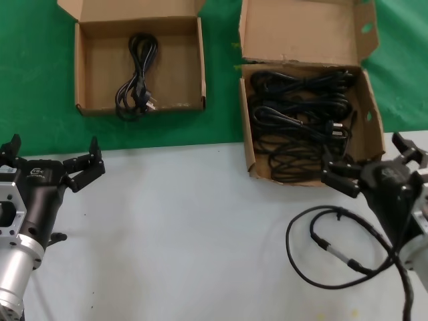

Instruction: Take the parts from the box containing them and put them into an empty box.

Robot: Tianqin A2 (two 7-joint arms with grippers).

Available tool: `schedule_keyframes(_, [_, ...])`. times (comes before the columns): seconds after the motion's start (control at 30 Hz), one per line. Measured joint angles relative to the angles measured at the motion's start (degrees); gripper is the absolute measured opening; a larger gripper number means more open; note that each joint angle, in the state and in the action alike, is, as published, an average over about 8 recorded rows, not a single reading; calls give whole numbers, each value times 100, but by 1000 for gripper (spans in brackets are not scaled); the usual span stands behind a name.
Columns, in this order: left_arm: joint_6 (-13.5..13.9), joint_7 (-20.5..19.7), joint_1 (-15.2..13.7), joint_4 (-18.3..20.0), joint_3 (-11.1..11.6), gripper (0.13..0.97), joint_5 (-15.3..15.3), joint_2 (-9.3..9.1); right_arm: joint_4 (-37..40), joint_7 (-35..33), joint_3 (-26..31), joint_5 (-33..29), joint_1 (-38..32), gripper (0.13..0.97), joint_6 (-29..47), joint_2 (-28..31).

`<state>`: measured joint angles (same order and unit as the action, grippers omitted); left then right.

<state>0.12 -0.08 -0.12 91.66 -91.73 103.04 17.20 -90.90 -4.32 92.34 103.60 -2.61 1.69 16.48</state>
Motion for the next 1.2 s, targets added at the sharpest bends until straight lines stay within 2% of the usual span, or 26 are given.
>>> schedule_keyframes(0.27, [-7,5,7,1,4,966,6,-1,-47,266,-41,-29,159,966,-103,43])
schedule_keyframes(1.2, [-7,5,8,1,4,966,6,-1,-49,273,-42,-30,163,966,-106,45])
